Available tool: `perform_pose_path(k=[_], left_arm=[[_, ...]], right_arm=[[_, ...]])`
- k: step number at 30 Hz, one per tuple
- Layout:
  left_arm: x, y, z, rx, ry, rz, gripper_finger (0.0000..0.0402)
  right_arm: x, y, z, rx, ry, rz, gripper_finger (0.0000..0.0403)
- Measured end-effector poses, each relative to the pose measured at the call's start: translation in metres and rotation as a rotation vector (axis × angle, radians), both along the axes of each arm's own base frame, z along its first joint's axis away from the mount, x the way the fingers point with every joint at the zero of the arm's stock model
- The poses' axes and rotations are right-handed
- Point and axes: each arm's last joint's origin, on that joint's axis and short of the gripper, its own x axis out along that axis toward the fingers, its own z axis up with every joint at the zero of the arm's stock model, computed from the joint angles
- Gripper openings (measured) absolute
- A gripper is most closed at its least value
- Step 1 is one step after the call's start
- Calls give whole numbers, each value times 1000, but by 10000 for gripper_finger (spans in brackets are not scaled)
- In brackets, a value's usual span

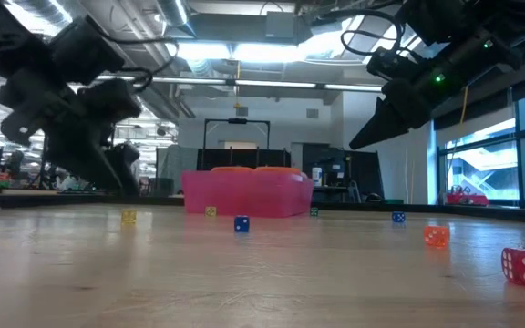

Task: Pick & Place Dice
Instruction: Put the small yellow dice into the red bin

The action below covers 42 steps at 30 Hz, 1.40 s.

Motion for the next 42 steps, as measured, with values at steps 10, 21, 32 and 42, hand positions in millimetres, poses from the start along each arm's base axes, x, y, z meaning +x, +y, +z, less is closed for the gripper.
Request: perform_pose_path(k=[10, 21, 32, 42], left_arm=[[11, -6, -20, 45, 31, -88, 169], [14, -6, -18, 55, -10, -89, 135], [14, -6, -19, 57, 4, -92, 81], [23, 3, -8, 114, -118, -58, 52]], right_arm=[[0, 0, 0, 0, 0, 0, 204], [0, 0, 0, 0, 0, 0, 203], [0, 0, 0, 0, 0, 0, 203], [0, 0, 0, 0, 0, 0, 203]])
